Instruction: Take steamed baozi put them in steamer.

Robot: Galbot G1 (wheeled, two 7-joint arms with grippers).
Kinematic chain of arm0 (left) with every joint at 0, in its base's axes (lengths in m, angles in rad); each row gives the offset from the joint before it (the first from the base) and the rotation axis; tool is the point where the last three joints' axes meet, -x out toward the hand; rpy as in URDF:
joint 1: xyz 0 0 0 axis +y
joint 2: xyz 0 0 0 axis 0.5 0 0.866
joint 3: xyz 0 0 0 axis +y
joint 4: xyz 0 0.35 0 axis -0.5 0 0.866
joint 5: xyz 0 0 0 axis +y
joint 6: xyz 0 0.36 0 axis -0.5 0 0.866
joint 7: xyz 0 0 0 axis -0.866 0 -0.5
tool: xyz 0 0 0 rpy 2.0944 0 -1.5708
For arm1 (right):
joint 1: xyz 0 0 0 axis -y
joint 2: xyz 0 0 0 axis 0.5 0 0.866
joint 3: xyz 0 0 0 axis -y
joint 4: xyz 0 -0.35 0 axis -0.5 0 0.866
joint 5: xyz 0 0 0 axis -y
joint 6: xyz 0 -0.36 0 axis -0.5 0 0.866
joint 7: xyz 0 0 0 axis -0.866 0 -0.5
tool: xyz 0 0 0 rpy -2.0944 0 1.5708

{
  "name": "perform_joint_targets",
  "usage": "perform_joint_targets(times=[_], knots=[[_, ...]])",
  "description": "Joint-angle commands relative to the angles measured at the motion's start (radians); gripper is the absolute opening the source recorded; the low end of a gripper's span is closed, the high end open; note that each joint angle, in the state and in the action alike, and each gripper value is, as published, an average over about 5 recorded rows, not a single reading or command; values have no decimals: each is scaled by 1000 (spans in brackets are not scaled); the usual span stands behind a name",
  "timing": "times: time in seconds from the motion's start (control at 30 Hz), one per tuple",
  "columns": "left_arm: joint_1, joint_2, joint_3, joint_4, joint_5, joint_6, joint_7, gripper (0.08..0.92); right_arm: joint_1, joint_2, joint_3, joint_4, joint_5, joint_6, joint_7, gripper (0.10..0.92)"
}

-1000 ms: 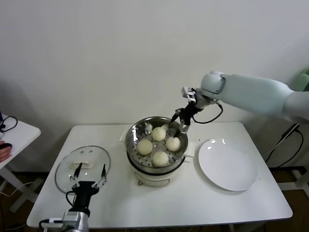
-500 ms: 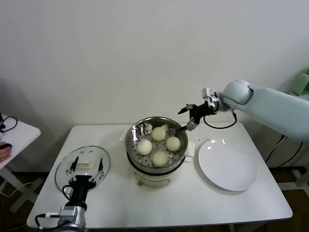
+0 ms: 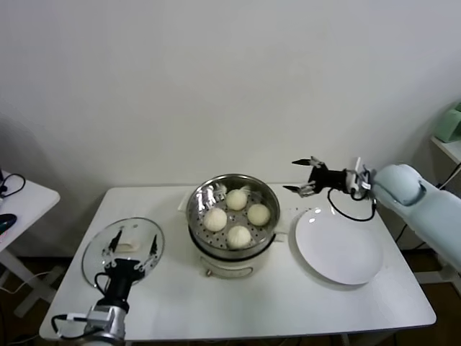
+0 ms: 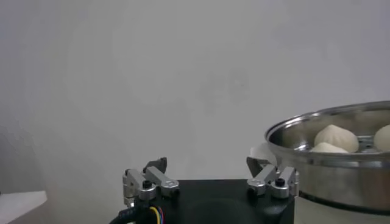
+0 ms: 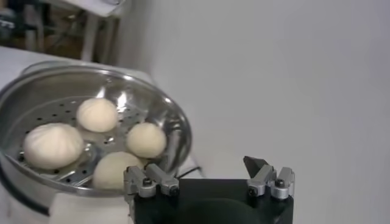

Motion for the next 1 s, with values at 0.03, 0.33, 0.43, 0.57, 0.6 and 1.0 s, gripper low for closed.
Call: perform_joint_targets(times=[0.03, 0.33, 0.43, 0.57, 0.6, 1.0], knots=[[-14, 4, -3, 2, -49, 23, 28, 823, -798, 201, 881, 158, -148, 73, 155, 823], [-19, 4, -11, 20, -79, 42, 42, 823, -1047, 591, 1143, 294, -277, 113, 180, 823], [-10, 4, -6, 22, -71, 41, 44, 823, -1119, 722, 1193, 339, -329, 138, 213, 823], [-23, 7, 3, 32, -77, 39, 7, 823, -1200, 834, 1222, 361, -352, 196, 226, 823], [-29, 6, 2, 34, -78, 41, 1, 823, -1217, 849, 1224, 362, -349, 208, 226, 823], [-56, -14, -28, 25, -74, 39, 28, 823, -1322, 901, 1202, 352, -282, 271, 236, 823]])
